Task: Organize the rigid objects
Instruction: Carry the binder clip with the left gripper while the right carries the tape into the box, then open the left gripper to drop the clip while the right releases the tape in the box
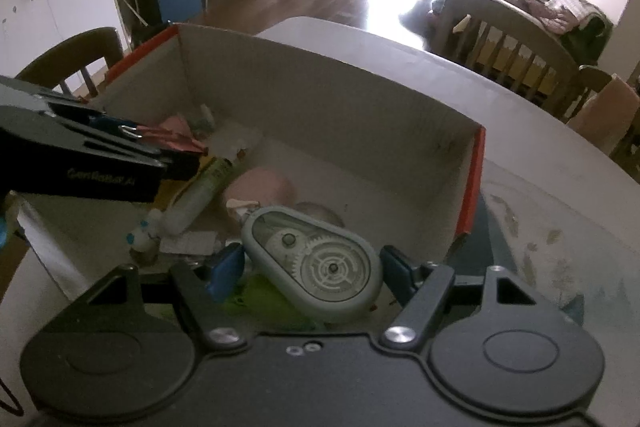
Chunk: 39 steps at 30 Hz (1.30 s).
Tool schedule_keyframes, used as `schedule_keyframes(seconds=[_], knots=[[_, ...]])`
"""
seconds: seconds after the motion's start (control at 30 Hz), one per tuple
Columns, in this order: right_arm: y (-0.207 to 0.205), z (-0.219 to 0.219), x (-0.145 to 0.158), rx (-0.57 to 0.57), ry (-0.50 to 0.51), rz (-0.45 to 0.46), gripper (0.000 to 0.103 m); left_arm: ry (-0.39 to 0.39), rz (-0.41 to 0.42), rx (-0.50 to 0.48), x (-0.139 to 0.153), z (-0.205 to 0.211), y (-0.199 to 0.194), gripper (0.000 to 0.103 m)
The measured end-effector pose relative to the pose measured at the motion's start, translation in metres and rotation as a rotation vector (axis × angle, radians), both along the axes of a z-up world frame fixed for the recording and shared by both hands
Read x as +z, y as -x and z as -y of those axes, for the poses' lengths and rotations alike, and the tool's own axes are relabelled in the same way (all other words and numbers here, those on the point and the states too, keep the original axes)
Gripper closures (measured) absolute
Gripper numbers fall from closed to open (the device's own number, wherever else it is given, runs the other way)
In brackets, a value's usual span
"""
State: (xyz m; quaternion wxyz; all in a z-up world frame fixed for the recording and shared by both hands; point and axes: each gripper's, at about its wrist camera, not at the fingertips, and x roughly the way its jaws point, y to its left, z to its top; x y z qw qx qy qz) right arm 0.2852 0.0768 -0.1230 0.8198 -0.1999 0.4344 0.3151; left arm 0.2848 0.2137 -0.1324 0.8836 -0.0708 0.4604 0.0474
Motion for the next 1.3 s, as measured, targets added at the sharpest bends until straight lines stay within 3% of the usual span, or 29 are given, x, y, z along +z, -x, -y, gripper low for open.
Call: schedule_keyframes(seconds=[0.5,0.93,1.07,1.3], knots=[[0.002,-0.003,0.000,0.023,0.018,-0.001,0.029,0.044,-0.066,-0.006,-0.006,-0.004,-0.008,0.052],[0.016,0.020,0.021,-0.015,-0.073,0.009,0.025,0.022,-0.003,0.003,0.016,0.004,0.014,0.045],[0.025,0.027,0.031,-0.027,-0.110,0.023,0.023,0.001,0.041,0.007,0.030,0.008,0.026,0.033],[0.036,0.043,0.051,-0.052,-0.193,0.044,0.019,-0.002,0.094,0.002,0.052,0.014,0.047,0.033]])
